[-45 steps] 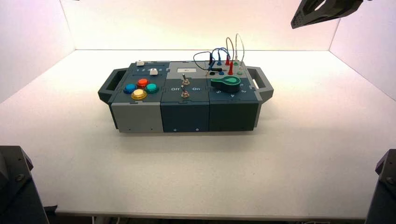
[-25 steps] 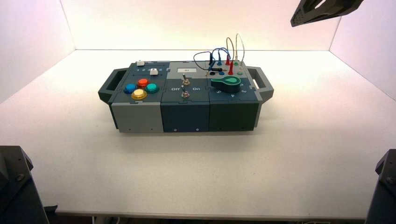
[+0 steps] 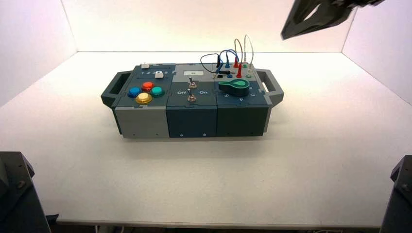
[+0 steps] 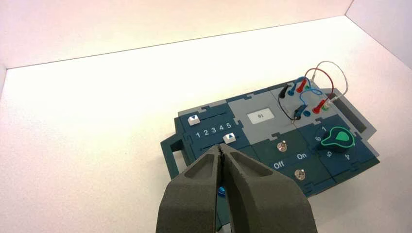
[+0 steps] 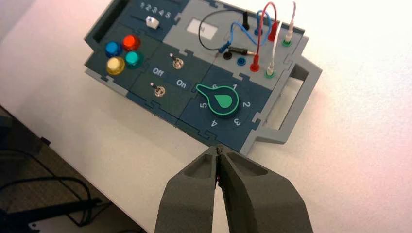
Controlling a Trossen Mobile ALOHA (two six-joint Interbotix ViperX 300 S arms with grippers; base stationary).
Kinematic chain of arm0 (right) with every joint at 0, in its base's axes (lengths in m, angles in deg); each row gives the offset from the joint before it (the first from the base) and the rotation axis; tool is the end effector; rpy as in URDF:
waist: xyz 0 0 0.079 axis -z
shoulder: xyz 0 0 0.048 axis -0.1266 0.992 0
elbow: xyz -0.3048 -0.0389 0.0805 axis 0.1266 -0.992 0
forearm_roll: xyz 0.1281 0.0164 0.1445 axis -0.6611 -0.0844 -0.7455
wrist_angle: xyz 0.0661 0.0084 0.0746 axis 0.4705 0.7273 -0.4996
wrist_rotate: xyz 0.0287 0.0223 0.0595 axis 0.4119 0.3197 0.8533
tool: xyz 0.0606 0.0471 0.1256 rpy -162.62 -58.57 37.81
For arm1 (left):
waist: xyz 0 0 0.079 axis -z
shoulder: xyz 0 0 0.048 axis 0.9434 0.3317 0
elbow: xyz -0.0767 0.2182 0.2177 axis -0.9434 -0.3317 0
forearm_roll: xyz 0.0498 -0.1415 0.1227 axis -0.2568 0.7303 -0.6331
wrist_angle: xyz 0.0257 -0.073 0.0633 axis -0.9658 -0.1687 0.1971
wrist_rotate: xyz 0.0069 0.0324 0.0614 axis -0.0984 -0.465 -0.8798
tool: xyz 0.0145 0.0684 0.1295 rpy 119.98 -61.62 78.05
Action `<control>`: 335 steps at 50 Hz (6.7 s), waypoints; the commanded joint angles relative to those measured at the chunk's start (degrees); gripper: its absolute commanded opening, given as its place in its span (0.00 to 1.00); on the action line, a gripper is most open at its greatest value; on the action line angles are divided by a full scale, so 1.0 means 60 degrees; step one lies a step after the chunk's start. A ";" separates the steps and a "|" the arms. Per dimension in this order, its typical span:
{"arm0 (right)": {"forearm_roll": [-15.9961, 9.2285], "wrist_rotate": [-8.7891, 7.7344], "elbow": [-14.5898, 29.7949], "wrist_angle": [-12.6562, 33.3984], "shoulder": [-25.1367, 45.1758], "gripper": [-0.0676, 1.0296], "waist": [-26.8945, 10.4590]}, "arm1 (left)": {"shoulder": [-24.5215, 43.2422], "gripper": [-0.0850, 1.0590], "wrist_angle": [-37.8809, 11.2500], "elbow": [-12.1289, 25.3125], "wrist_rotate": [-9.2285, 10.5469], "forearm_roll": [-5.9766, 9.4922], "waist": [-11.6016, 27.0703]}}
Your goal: Turn the knob to position 5.
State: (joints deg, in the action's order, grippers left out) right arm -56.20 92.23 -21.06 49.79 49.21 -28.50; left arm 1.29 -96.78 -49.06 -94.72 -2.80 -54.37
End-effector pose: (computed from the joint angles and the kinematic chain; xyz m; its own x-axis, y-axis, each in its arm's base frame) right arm 0.2100 0.1686 0.1338 0.4723 0.4202 -0.7748 -0.5019 0.8508 0.1555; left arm 0.2322 -0.0842 0.1804 0.7959 -0.3087 -0.5208 0.3306 0.9423 -0.0533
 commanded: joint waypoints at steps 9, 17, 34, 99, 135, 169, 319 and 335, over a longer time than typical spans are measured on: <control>-0.0059 -0.0015 0.1450 -0.0190 0.2446 0.04 -0.0059 | 0.0117 0.05 0.0132 0.0146 0.0015 0.0000 0.0059; -0.0044 -0.0029 0.2285 -0.0220 0.3647 0.04 -0.0293 | 0.0117 0.05 0.0161 0.0161 0.0000 0.0000 0.0059; -0.0117 -0.0015 0.3472 -0.0103 0.5332 0.04 -0.0820 | 0.0103 0.05 0.0176 0.0176 -0.0015 0.0000 0.0059; -0.0059 -0.0029 0.4453 -0.0469 0.7280 0.04 -0.0513 | -0.0073 0.05 0.0176 0.0161 -0.0015 0.0000 0.0059; -0.0044 -0.0029 0.4512 -0.0396 0.7646 0.04 -0.0396 | -0.0073 0.05 0.0190 0.0176 -0.0029 -0.0015 0.0059; -0.0059 -0.0029 0.4570 -0.0278 0.7808 0.04 -0.0293 | -0.0088 0.05 0.0234 0.0190 -0.0044 -0.0029 0.0059; -0.0117 -0.0015 0.4570 0.0249 0.7632 0.04 -0.0410 | -0.0088 0.05 0.0234 0.0190 -0.0044 -0.0015 0.0059; 0.0059 -0.0029 0.5024 0.0220 0.7925 0.04 -0.0396 | -0.0132 0.05 0.0249 0.0190 -0.0029 -0.0029 0.0059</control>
State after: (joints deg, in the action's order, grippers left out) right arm -56.29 92.14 6.72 51.46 97.02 -30.70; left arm 0.32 -95.90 -49.06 -94.90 -2.89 -54.28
